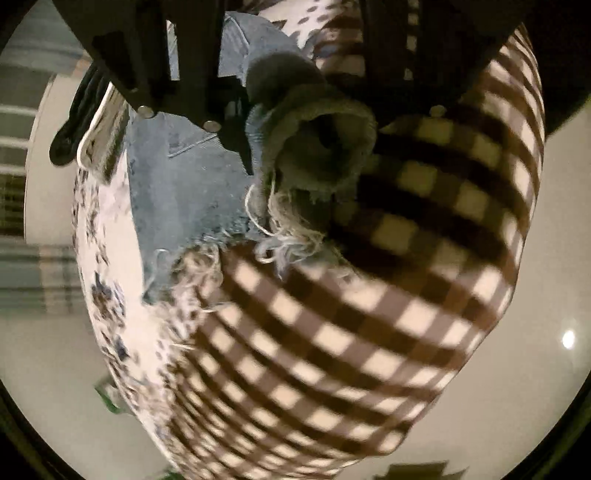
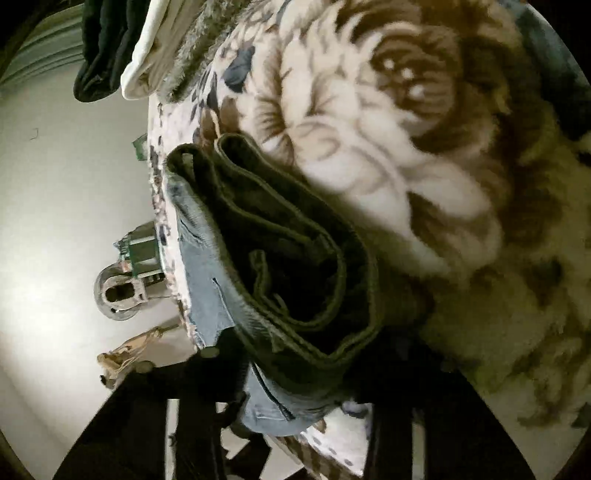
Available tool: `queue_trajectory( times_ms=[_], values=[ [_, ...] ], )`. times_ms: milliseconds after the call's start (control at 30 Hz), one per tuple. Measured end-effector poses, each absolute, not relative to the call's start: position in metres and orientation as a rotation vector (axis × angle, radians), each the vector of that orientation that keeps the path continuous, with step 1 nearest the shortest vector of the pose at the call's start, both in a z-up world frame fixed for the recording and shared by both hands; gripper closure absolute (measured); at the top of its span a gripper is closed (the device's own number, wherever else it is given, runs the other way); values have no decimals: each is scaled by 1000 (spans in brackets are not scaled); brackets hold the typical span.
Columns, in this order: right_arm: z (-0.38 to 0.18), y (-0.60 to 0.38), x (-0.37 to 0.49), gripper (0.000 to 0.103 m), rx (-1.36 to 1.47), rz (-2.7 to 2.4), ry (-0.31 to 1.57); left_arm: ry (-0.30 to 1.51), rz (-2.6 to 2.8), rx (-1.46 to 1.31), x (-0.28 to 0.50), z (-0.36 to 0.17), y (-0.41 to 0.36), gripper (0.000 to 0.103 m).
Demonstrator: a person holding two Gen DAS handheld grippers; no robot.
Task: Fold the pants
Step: 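Lift the folded shorts with both tools and carry them toward the clothes stack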
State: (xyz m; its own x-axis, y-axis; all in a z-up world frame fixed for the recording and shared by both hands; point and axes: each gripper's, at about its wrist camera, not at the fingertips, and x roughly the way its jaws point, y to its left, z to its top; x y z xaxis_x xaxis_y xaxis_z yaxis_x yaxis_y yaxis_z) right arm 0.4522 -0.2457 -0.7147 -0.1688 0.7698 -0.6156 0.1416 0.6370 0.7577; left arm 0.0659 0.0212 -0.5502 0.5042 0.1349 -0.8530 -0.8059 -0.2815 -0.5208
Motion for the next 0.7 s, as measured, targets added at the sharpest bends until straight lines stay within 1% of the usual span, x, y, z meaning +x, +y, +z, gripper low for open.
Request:
queue_trajectory(
  times_ms=[33, 133, 233, 433, 567, 700],
  values=[
    [-712, -245, 451, 71, 755, 659, 1674, 588, 1009, -1585, 67, -546, 21, 76],
    [-693, -245, 448, 75, 744, 650, 1669, 604, 982, -1519, 68, -527, 22, 78],
    [-662, -241, 445, 76, 726, 665, 1669, 623, 956, -1452, 71, -497, 23, 78],
    [-584, -251, 452, 78, 737, 697, 1664, 664, 872, -1322, 88, -407, 32, 78],
    [-524, -258, 466, 78, 745, 688, 1627, 663, 797, -1280, 123, -350, 41, 79],
    [-462, -272, 493, 78, 786, 652, 1536, 660, 659, -1252, 188, -304, 61, 79]
  ],
)
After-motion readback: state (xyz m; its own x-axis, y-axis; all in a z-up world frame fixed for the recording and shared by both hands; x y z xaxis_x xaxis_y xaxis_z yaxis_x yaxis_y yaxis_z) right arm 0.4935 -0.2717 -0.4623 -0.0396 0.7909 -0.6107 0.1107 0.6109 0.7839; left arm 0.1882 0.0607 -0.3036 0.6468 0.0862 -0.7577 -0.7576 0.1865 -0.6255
